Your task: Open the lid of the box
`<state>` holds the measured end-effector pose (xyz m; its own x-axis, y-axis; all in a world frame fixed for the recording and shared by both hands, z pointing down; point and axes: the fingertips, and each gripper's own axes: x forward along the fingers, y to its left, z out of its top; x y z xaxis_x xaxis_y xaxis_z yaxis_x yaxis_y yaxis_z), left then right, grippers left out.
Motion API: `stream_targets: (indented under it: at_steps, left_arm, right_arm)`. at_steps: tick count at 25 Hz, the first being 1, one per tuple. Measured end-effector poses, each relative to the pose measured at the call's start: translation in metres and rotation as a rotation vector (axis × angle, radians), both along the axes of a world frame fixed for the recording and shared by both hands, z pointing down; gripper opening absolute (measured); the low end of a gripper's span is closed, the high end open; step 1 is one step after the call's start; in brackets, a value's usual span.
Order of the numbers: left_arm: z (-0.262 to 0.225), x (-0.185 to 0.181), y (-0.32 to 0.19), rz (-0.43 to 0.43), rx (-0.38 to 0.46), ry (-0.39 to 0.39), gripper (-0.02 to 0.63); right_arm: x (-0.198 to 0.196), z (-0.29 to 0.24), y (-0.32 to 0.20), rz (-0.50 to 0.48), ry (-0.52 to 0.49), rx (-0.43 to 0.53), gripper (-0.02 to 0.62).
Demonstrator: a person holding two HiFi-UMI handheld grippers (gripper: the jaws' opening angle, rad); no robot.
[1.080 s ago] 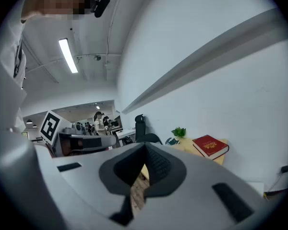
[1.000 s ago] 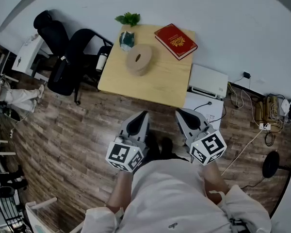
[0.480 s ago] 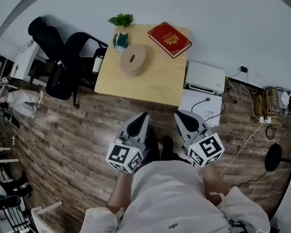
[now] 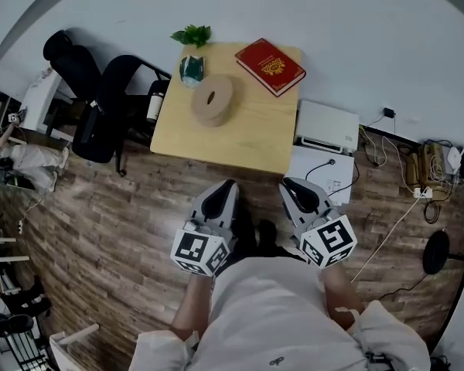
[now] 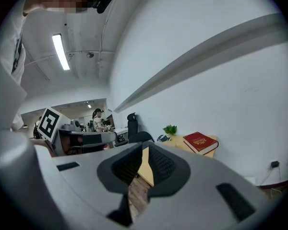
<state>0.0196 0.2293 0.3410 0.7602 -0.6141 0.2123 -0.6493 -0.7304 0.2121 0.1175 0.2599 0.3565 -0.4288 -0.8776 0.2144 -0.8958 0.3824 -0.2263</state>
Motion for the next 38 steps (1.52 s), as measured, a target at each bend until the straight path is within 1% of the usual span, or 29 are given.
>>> stream_targets:
  at_steps: [7,11,15,20,23,31,38]
  left_arm:
    - [0.001,-0.004,-0.011,-0.011,0.001,0.008,0.011]
    - [0.0,-0.01,-0.025,-0.041,0.011,0.002,0.011]
    - [0.001,-0.015,-0.035,-0.053,0.009,-0.008,0.015]
    - [0.004,-0.017,-0.051,-0.058,0.002,-0.015,0.083]
    - [0.008,-0.021,-0.062,-0.063,-0.005,-0.018,0.104]
    - [0.012,-0.029,-0.097,-0.066,-0.018,-0.008,0.13]
    - [0.018,-0.039,-0.136,-0.066,-0.03,-0.011,0.137]
  right_arm:
    - [-0.003,0.002,-0.015,-0.019,0.008,-0.007,0.052]
    - [-0.005,-0.003,-0.028,-0.021,0.073,0.008,0.074]
    - [-0.005,-0.002,-0.037,-0.023,0.072,0.008,0.089]
    - [-0.005,-0.002,-0.054,-0.027,0.072,0.001,0.107]
    - [-0.008,-0.001,-0.065,-0.032,0.084,-0.004,0.121]
    - [-0.015,-0.002,-0.101,-0.047,0.123,-0.015,0.149]
    - [-0.025,-0.002,-0.141,-0.059,0.145,-0.028,0.152]
